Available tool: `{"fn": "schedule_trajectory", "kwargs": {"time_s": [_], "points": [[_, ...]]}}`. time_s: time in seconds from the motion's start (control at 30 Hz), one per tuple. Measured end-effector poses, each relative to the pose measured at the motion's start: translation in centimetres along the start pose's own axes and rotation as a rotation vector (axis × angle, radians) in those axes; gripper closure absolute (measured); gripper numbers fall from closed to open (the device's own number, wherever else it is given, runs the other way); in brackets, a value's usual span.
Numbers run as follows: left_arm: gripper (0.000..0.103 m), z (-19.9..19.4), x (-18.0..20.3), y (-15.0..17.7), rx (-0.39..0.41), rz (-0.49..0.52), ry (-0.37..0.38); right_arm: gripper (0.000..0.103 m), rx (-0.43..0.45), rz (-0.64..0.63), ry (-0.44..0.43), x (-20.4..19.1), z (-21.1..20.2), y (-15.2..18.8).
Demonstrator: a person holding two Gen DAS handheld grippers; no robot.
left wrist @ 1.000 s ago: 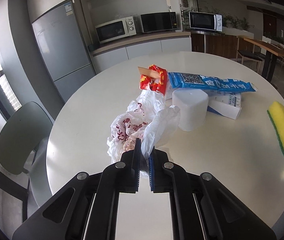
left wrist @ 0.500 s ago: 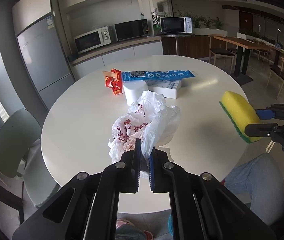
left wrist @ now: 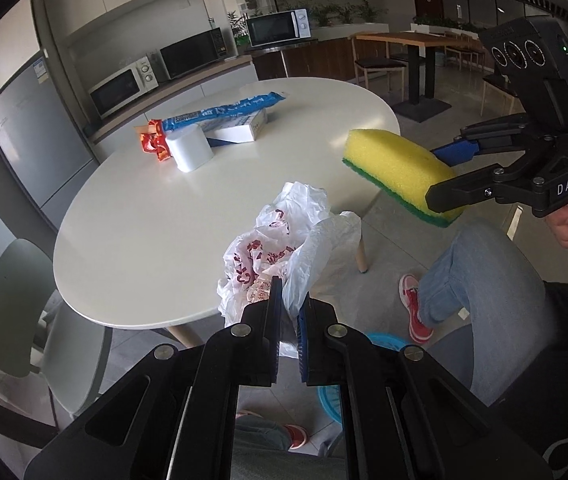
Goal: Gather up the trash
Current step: 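Carry the white bag and yellow sponge down over the blue wastebasket with both tools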
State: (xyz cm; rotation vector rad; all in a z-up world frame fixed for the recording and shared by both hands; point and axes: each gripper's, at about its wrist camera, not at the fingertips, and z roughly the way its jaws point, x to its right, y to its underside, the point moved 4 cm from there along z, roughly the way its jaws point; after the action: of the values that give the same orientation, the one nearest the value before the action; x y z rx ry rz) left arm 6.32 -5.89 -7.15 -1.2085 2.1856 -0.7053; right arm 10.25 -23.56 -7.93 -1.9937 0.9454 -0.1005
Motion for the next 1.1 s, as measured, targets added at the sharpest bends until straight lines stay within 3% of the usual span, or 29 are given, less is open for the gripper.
{"fn": "schedule_trajectory", "kwargs": {"time_s": [0.2, 0.53, 1.1], "points": [[0.097, 2.0, 2.6, 3.2, -0.087, 0.031, 0.064, 0.049, -0.123, -0.047, -0.027, -0.3, 1.9, 3.7], [0.097, 8.8, 4.4, 7.6, -0.252, 0.018, 0.137, 0.049, -0.251, 0.016, -0.038, 1.8, 6.8, 7.7], [0.097, 25.2, 3.6, 13.4, -0.506, -0.148, 0.250, 0.049, -0.561, 0.258, -0.042, 8.9, 22.4, 15.8]]}}
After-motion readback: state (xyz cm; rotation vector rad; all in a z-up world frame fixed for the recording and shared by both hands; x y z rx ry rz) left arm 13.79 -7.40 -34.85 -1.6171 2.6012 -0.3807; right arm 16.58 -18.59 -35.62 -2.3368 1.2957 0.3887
